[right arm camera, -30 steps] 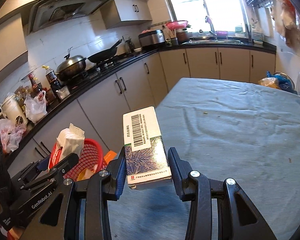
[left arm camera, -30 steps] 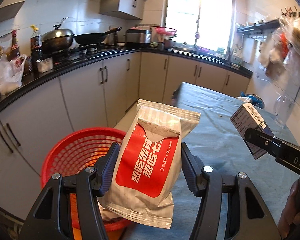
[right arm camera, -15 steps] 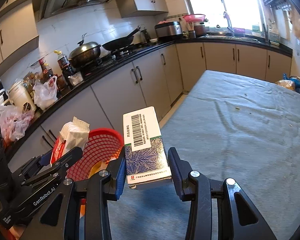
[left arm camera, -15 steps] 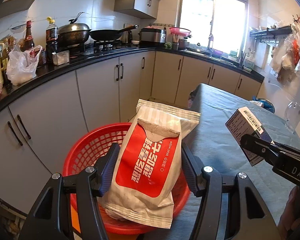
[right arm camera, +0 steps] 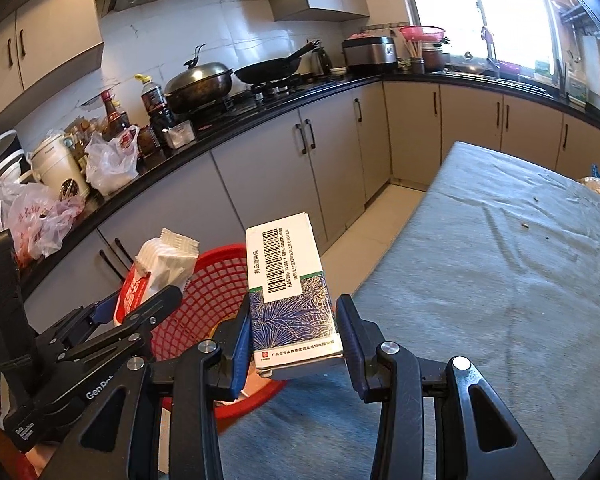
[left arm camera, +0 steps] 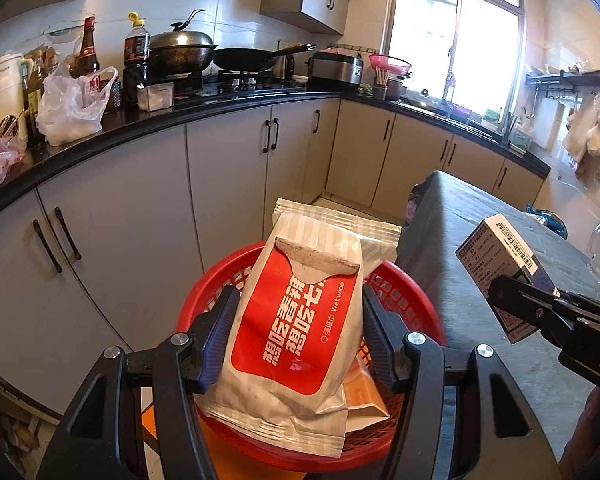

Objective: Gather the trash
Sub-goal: 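Carry the wipe pack and medicine box over the red basket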

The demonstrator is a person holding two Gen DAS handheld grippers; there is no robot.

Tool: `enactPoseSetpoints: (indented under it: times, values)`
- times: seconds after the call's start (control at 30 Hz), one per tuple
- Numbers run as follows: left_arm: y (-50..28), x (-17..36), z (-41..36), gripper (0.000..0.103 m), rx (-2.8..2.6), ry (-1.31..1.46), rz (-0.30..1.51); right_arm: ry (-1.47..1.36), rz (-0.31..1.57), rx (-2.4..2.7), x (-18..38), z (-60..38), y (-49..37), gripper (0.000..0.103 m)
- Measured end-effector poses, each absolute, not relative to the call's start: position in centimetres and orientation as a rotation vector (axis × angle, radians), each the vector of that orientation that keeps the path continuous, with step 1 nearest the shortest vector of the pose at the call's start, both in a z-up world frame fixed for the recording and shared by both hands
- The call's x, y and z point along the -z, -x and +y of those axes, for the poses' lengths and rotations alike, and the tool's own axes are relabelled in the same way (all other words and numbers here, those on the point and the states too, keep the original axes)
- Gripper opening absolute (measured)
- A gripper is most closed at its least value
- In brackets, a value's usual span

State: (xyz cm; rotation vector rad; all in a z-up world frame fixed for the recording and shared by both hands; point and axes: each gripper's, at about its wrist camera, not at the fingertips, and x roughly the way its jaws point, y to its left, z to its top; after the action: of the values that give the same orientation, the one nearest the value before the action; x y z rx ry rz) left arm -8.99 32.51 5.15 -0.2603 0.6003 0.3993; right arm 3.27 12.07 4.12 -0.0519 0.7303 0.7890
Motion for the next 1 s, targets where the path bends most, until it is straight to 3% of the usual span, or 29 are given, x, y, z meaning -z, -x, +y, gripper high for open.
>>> enactPoseSetpoints:
  times: [1.0]
  values:
    - [8.7, -2.1, 35.1, 0.059, -0.454, 0.276, 0.649, 0.067, 0.795, -0.829, -1.3, 15.8, -3.7, 0.043]
